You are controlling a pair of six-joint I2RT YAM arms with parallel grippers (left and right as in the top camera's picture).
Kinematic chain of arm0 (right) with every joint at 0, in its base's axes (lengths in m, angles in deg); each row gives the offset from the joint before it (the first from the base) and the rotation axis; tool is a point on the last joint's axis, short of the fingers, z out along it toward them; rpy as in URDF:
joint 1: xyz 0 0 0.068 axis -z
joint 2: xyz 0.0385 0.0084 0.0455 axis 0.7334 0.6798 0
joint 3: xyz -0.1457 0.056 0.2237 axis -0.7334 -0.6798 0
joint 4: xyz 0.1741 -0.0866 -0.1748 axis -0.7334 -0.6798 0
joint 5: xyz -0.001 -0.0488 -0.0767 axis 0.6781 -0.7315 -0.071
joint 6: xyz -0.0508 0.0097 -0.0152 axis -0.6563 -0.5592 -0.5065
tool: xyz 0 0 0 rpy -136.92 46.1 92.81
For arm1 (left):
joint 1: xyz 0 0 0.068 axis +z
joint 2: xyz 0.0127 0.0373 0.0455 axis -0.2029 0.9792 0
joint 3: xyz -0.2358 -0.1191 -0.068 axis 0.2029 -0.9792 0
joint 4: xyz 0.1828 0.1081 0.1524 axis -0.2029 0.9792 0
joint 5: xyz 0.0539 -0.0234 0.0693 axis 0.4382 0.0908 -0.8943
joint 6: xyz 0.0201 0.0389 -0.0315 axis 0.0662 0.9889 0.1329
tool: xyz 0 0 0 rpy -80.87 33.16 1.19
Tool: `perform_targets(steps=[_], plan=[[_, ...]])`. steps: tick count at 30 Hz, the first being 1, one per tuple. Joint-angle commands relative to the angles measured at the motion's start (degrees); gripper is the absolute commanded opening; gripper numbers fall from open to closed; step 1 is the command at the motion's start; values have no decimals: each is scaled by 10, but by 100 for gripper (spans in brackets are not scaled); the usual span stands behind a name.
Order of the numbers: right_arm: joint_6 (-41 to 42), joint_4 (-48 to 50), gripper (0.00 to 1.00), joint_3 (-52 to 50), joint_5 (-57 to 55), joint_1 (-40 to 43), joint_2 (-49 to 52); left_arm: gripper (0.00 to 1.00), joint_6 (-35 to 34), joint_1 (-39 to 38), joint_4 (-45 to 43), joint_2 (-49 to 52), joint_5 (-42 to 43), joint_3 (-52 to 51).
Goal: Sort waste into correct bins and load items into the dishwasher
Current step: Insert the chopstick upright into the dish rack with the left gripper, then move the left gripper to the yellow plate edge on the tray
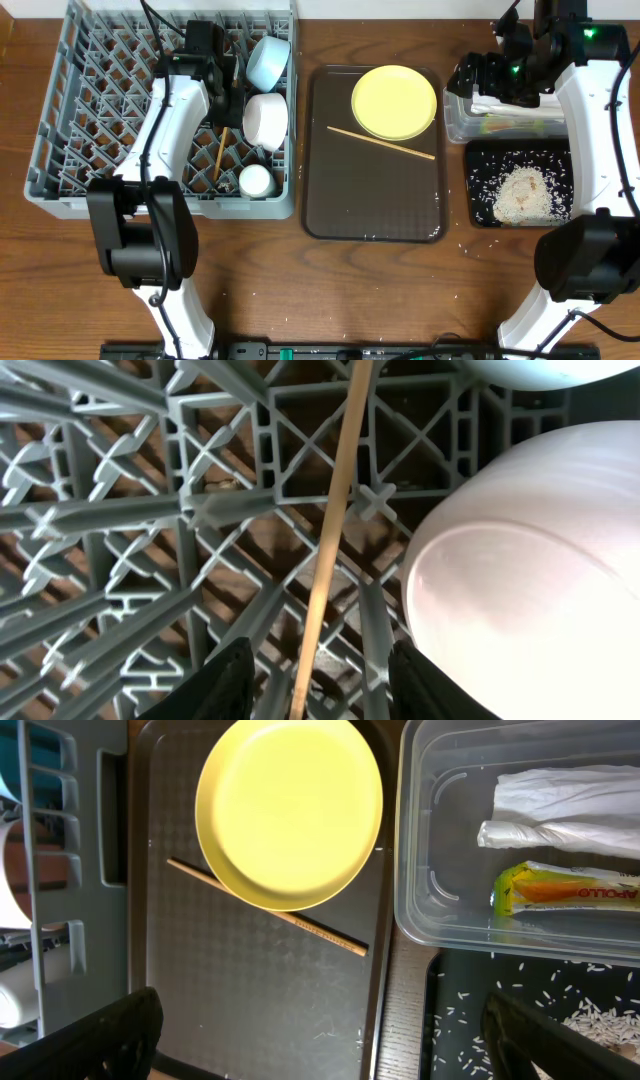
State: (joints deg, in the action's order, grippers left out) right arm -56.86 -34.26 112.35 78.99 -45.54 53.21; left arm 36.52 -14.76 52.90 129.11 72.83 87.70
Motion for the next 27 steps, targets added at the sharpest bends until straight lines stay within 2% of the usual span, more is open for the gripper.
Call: perform_targets(steps=[1,14,20,27], plan=[[1,0,99,0,2,-9,-2,46,-37,-1,10,-70,8,24],[1,0,99,0,2,-9,-2,46,-69,-76,84,-225,8,24],[1,0,99,0,2,-9,-2,45,-111,-135,105,-224,8,22],[1,0,99,0,2,-9,-2,45,-203,-184,62,-189,8,22]])
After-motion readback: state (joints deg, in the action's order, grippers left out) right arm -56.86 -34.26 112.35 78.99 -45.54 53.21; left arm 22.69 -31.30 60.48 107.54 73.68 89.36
